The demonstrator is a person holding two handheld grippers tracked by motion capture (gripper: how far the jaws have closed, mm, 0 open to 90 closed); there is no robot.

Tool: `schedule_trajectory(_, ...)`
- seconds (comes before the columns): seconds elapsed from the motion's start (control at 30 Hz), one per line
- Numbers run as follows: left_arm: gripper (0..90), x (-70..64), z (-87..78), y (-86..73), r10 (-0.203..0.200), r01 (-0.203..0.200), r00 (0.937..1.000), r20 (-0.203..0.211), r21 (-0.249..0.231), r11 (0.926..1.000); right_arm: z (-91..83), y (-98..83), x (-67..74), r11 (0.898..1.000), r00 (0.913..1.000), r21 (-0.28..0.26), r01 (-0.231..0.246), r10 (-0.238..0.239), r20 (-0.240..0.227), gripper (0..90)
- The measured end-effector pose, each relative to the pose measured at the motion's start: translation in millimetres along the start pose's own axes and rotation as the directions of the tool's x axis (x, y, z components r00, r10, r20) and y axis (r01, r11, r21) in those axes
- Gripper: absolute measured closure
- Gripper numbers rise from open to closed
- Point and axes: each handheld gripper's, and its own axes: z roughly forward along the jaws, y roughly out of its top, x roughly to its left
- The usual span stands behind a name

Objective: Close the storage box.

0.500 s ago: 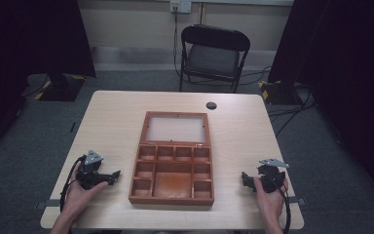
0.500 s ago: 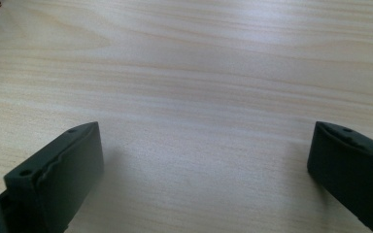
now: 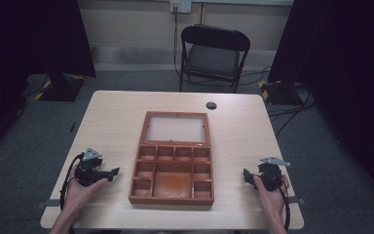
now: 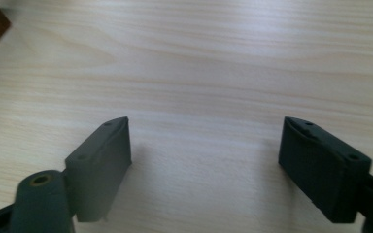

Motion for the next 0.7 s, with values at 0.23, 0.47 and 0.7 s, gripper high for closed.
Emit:
schedule_trajectory(0.23,21.7,-3.1,4.8,19.9,-0.007,0.008,0.9988,0.048,-0.013,0.9999,3.5,10.0,9.8,0.999,0.9987,0.0,0.038,-0.038,-0.035,14.9)
schedule_trajectory(0.47,22.3,-4.9,10.3,44.6,-0.021,0.025,0.9972,0.072,-0.053,0.9983,7.8,35.8,22.4,0.998,0.9935,-0.036,0.057,-0.06,-0.096,16.2)
schedule_trajectory(0.7,22.4,-4.1,17.2,57.8,-0.029,0.035,0.9947,0.099,-0.06,0.9976,17.5,60.5,32.5,0.995,0.9873,-0.071,0.07,-0.079,-0.138,17.8)
